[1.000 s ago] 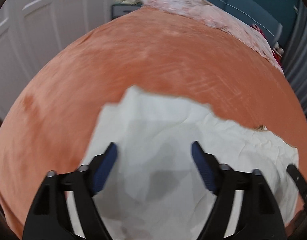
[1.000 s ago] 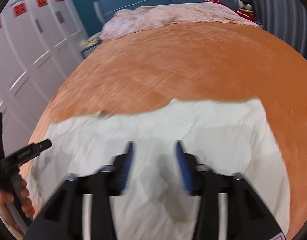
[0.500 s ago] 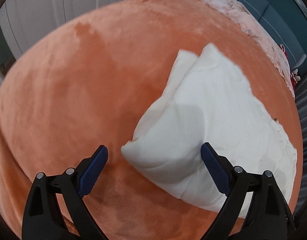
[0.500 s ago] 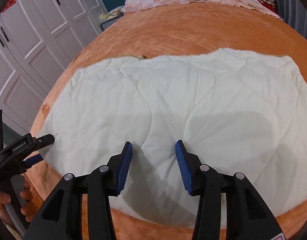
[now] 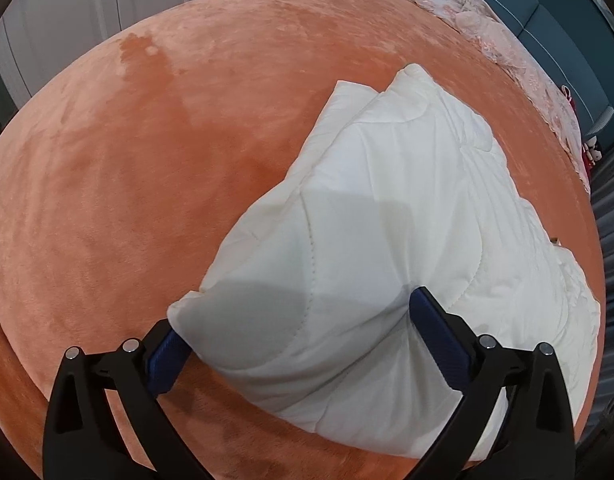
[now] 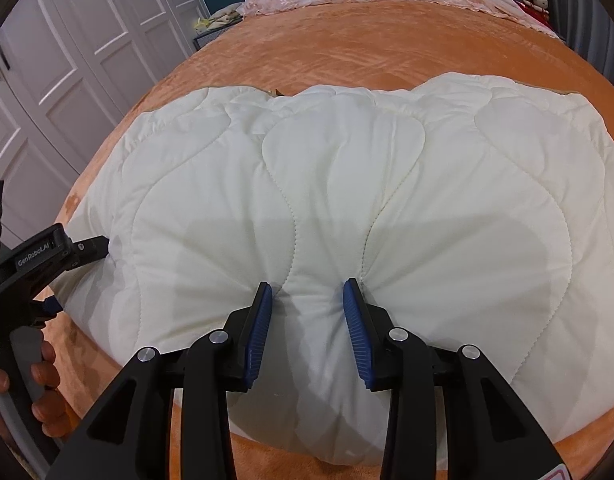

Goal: Fold large clothes

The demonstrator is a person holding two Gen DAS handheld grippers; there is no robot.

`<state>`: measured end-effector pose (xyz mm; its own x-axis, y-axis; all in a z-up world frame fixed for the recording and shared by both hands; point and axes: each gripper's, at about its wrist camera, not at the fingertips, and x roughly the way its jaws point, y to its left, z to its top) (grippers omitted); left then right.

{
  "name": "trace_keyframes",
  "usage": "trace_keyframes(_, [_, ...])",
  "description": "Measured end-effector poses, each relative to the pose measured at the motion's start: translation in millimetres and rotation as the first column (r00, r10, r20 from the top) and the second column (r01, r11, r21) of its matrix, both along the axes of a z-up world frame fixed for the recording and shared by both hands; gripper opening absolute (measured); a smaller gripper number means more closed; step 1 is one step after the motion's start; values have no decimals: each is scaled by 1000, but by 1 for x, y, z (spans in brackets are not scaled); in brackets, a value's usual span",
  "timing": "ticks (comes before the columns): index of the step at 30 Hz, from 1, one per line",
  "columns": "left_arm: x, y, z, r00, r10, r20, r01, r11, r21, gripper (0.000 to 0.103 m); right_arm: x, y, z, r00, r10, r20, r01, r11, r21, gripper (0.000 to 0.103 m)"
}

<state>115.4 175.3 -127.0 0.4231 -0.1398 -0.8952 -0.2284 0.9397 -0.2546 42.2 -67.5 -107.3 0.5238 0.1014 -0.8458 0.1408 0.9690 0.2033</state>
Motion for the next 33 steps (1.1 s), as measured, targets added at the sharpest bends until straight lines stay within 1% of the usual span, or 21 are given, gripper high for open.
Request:
trace_keyframes(3, [0,-2,2,1000,-2,-6,2,1000,4,98,1,-1,-1,1000,-6,-2,6,1000,8,36])
trace_keyframes(11, [-1,-3,6,1000,3,-16,-3,1000,-6,97,1,1,-2,1000,-4,1,4,1000,-10,36])
trace_keyframes(13, [-1,-1,5,1000,10,-24,-11,1000,-20,97,1,1,-2,1000,-2,-1,2,1000,-10,36])
trace_keyframes(15, [-4,6,6,999,33,-29,-34,998,-53,97,3,0,0,1000,2,-11,-3,1000,-9,36])
trace_keyframes(17, [-11,17,6,997,73,-37,-76,994,-82,96,3,-3,8,1000,-3,-17,3,1000,1,28])
trace_keyframes(18, [-13,23,3,995,82,-49,-87,990,-112,96,2,-6,15,1000,-10,-8,10,1000,19,15])
trace_keyframes(19, [-15,26,1,995,86,-58,-93,987,-131,96,1,-9,20,1000,-23,3,22,999,37,6])
trace_keyframes(20, [-16,28,-1,994,89,-61,-97,984,-148,96,1,-12,23,999,-37,11,36,998,48,6])
trace_keyframes(22, [-16,27,-2,995,85,-58,-93,984,-152,96,1,-23,27,996,-86,23,84,993,88,2])
trace_keyframes(23, [-15,25,-2,995,80,-57,-89,982,-164,96,2,-25,26,995,-94,18,91,991,102,2])
trace_keyframes(26, [-9,14,-3,997,49,-61,-62,970,-235,96,12,-26,17,995,-96,-15,97,988,119,1])
trace_keyframes(28, [-6,6,-4,997,28,-68,-46,958,-284,93,16,-21,9,996,-78,-34,82,991,104,1])
trace_keyframes(30, [-4,1,-4,997,19,-74,-42,948,-315,84,18,-18,2,996,-75,-43,78,992,96,1])
trace_keyframes(31, [-4,-2,-2,997,20,-73,-43,946,-321,81,19,-18,0,996,-74,-46,78,992,98,0])
trace_keyframes(33, [-5,-4,4,998,12,-57,-30,946,-323,62,20,-21,-5,996,-76,-51,82,990,117,0])
